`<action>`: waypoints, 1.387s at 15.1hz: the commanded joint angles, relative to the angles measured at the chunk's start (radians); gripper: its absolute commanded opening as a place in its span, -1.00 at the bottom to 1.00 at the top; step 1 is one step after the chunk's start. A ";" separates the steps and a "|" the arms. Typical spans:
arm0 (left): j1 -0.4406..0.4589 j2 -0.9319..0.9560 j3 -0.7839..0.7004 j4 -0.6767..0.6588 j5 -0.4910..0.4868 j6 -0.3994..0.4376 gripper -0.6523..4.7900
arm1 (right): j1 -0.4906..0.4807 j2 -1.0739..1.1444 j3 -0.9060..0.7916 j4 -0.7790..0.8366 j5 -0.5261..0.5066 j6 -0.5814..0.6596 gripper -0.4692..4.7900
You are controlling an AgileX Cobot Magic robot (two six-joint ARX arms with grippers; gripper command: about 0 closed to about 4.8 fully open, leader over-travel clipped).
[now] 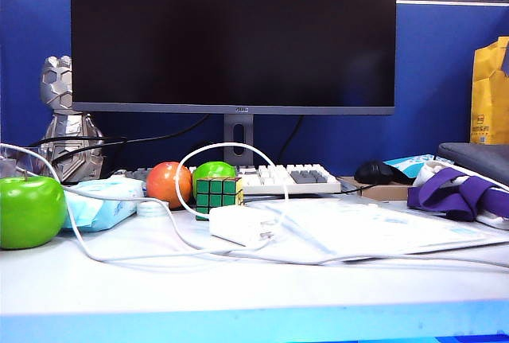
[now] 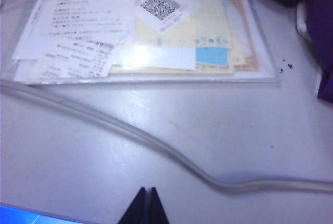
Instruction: Pick up the Type-C charging cable and the charging base, insert one end of the Type-C charger into the corresponding slot on the base, and finally place the plugged-in charger back on the table.
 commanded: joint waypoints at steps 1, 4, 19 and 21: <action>0.037 -0.002 -0.002 -0.026 -0.008 0.151 -0.78 | 0.000 -0.002 0.002 0.008 0.008 0.003 -0.82; 0.037 -0.002 -0.002 -0.026 -0.019 0.145 -0.77 | 0.001 -0.002 0.002 0.010 0.004 0.003 -0.82; 0.037 -0.002 -0.002 -0.022 0.007 0.140 -0.77 | -0.535 -0.520 -0.111 -0.011 -0.359 -0.127 -0.82; 0.037 -0.002 -0.002 -0.022 0.010 0.140 -0.77 | -0.550 -0.520 -0.111 -0.013 -0.340 -0.108 -0.82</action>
